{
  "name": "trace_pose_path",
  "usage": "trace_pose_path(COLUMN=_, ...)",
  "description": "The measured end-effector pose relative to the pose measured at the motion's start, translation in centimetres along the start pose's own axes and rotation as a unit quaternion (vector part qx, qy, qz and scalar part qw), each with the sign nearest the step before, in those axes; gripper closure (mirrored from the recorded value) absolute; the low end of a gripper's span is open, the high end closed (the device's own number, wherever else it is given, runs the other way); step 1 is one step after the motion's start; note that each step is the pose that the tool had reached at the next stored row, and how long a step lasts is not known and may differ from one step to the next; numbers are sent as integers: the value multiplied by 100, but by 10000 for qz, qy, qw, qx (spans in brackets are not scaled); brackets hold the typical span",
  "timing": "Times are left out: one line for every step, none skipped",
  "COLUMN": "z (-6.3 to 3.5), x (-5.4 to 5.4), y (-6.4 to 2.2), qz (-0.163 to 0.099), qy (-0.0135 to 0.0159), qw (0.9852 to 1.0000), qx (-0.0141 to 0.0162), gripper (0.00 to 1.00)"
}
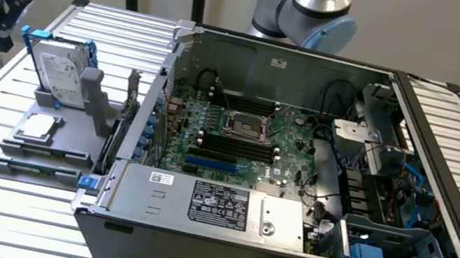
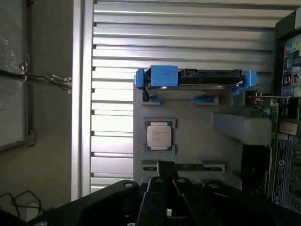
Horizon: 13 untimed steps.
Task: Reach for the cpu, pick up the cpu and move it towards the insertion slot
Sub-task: 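Pick up the cpu and move it towards the insertion slot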
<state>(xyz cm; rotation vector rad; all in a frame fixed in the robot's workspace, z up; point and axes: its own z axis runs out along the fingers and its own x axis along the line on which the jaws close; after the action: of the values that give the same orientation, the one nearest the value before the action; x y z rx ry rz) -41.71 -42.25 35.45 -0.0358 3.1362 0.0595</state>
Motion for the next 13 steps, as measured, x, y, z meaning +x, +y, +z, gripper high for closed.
trace_pose_path(z=8, x=4, y=22, qz=-3, qy=-1, qw=10000, qx=0, gripper=89)
trace_pose_path(z=13, x=6, y=48, qz=-6, qy=-1, qw=10000, qx=3, gripper=89)
trace_pose_path(z=17, x=5, y=73, qz=-10, qy=-1, qw=10000, qx=13, gripper=89)
trace_pose_path(z=19, x=5, y=90, qz=-16, qy=0, qw=10000, qx=30, gripper=89)
trace_pose_path(z=21, x=5, y=100, qz=-23, qy=0, qw=10000, qx=45, gripper=89)
trace_pose_path(z=22, x=5, y=106, qz=-30, qy=1, qw=10000, qx=63, gripper=89)
trace_pose_path(z=22, x=5, y=110, qz=-35, qy=2, qw=10000, qx=80, gripper=89)
trace_pose_path(z=23, x=5, y=111, qz=-40, qy=2, qw=9999, qx=99, gripper=89)
trace_pose_path(z=24, x=4, y=110, qz=-42, qy=1, qw=9999, qx=104, gripper=89)
trace_pose_path(z=24, x=4, y=110, qz=-42, qy=2, qw=9999, qx=107, gripper=89)
trace_pose_path(z=24, x=5, y=110, qz=-42, qy=2, qw=9999, qx=107, gripper=88)
trace_pose_path(z=23, x=5, y=111, qz=-42, qy=3, qw=9999, qx=108, gripper=88)
trace_pose_path(z=23, x=5, y=111, qz=-42, qy=3, qw=9999, qx=108, gripper=82)
